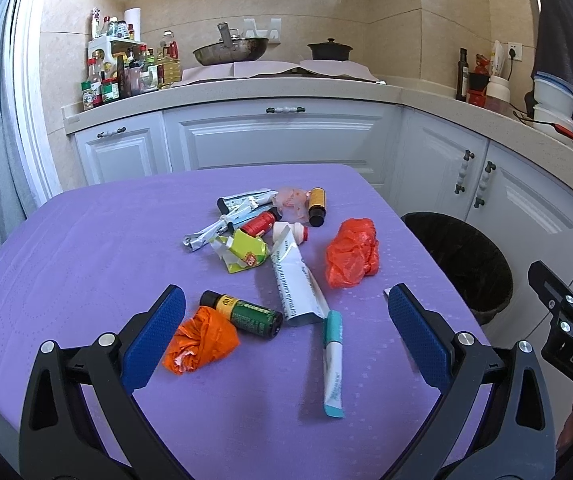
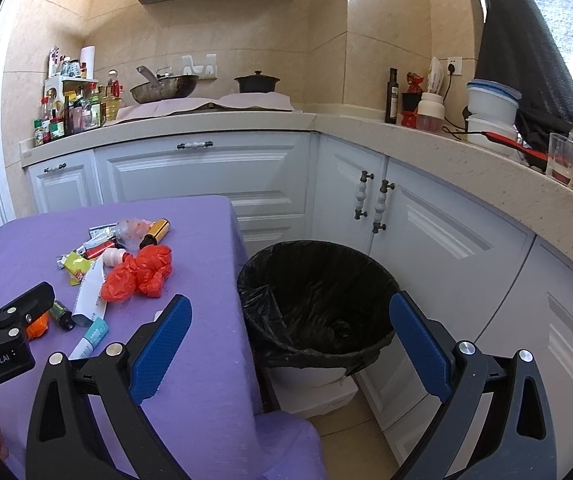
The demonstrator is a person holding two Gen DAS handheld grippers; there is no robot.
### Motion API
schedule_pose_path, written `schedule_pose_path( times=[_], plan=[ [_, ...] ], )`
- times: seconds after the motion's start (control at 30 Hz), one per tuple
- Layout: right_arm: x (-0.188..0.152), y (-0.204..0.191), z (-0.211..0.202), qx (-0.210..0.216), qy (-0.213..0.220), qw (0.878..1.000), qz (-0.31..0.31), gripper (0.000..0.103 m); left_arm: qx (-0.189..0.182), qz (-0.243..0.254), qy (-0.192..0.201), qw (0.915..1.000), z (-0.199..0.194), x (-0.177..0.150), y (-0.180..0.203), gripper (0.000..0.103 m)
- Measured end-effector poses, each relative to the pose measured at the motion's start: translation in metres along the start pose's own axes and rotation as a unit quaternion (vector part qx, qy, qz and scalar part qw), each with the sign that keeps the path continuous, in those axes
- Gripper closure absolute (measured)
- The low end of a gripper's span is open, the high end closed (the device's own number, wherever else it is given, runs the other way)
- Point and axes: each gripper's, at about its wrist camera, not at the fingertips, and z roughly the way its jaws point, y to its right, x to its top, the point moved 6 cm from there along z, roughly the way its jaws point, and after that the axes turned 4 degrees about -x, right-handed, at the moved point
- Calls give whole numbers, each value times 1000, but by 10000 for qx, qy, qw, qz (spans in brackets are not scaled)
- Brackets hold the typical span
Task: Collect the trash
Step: 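Grasp the orange plastic bag with the left gripper while the right grasps the white paper strip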
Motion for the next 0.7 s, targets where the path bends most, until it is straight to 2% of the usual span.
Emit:
schedule_pose_path(
  times=[0.17,0.4,0.6,0.7],
  plan=[
    [-4,-14,4,222,-97,9997,-39,7,166,-18,-80,9998,2,-3,-19,4],
    [-12,-38,12,507,-300,9981,-192,7,480,-260,-431,9976,9,-23,-60,4],
    [-19,-55,21,740,-488,9957,-271,7,547,-397,-763,9948,16,-40,-79,11],
    [-22,-62,24,794,-540,9949,-324,7,550,-391,-799,9945,21,-42,-83,12]
  ],
)
